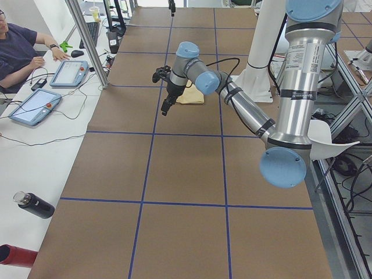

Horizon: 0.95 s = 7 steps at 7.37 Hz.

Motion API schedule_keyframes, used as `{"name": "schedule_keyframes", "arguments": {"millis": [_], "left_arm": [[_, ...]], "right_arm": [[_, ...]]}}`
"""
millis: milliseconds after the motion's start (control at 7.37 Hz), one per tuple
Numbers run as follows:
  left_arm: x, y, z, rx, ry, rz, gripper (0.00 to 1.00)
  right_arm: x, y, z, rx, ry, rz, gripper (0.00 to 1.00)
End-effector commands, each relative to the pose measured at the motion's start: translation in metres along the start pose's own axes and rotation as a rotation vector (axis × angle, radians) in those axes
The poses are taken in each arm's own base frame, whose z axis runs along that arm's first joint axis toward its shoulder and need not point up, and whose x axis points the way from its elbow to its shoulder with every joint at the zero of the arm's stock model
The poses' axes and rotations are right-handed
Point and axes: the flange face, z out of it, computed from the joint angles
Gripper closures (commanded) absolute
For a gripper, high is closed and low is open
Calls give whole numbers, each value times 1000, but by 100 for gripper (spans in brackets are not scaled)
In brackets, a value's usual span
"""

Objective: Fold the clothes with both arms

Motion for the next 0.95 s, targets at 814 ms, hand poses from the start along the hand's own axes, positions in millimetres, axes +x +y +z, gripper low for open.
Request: {"name": "schedule_keyframes", "arguments": {"millis": [814], "left_arm": [[-319,100,-5,-118,-20,48,0]], "right_arm": [[180,181,54,-53,-18,123,0]]}}
